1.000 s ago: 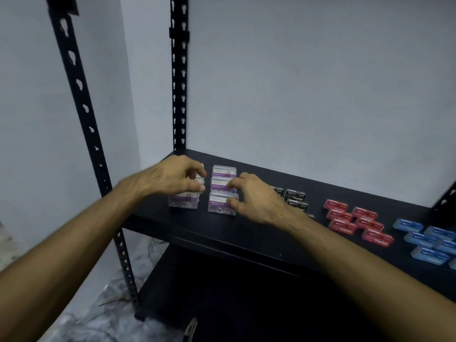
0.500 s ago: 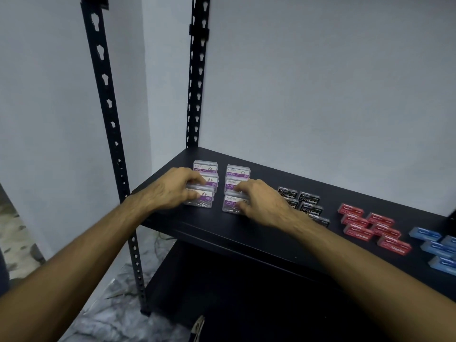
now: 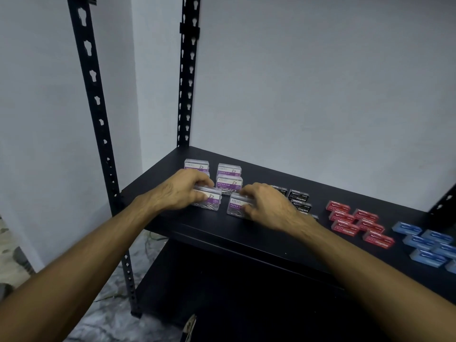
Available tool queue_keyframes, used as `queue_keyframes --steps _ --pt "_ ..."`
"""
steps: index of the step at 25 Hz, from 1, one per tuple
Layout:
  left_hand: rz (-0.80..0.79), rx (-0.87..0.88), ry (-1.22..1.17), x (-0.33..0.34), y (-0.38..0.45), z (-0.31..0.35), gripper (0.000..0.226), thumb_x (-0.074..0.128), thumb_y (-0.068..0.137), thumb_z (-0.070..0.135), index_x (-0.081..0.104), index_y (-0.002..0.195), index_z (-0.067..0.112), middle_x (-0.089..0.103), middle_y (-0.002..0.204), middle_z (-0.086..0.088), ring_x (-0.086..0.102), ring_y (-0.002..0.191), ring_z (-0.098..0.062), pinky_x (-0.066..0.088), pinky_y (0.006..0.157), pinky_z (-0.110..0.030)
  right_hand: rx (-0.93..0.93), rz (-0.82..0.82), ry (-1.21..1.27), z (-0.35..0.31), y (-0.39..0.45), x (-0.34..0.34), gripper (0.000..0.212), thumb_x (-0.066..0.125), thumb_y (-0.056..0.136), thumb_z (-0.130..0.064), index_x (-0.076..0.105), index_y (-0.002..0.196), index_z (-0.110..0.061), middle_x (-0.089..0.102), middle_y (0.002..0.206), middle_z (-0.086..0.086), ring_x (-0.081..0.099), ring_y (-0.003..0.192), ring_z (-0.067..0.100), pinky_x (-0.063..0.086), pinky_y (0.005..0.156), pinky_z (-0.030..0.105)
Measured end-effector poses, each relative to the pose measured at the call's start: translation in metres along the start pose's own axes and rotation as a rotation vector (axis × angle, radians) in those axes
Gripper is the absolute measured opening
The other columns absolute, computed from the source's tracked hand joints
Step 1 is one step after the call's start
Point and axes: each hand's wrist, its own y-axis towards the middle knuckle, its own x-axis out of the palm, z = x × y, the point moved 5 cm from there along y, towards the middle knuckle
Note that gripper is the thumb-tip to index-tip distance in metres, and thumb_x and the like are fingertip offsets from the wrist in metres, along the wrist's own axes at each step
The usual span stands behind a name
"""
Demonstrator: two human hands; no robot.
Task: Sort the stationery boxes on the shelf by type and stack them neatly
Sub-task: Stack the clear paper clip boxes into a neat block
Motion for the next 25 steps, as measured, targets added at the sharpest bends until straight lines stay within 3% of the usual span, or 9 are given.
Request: queue_keyframes --steps 18,22,25 --pt "-0.06 0.04 -0.036 0.014 0.008 0.024 0.035 0.076 0.084 0.025 0.066 0.118 0.027 0.065 0.109 0.01 0.061 0.098 -0.006 0.051 0.084 -0.025 0.011 0.007 0.008 0.005 -0.01 -0.001 0.04 0.062 0.091 -0.032 0.058 0.128 -0.019 0.062 0.12 0.002 0.058 0.106 0.017 0.052 0.085 0.034" --pt "0.108 0.008 -0.065 -0.013 0.012 0.019 0.036 0.072 0.085 0.038 0.065 0.12 0.03 0.061 0.11 0.009 0.06 0.094 -0.007 0.054 0.083 -0.03 0.008 0.05 -0.002 0.011 -0.004 -0.01 0.043 0.053 0.094 -0.045 0.055 0.131 -0.024 0.058 0.118 -0.002 0.055 0.108 0.015 0.05 0.083 0.036" --pt "0.266 -0.068 0.022 -0.039 0.02 0.004 0.03 0.066 0.09 0.037 0.067 0.117 0.024 0.06 0.108 0.005 0.058 0.093 -0.009 0.048 0.08 -0.03 0.023 0.095 0.063 0.017 0.014 -0.02 0.038 0.047 0.098 -0.042 0.056 0.13 -0.022 0.058 0.12 -0.001 0.054 0.109 0.013 0.05 0.088 0.039"
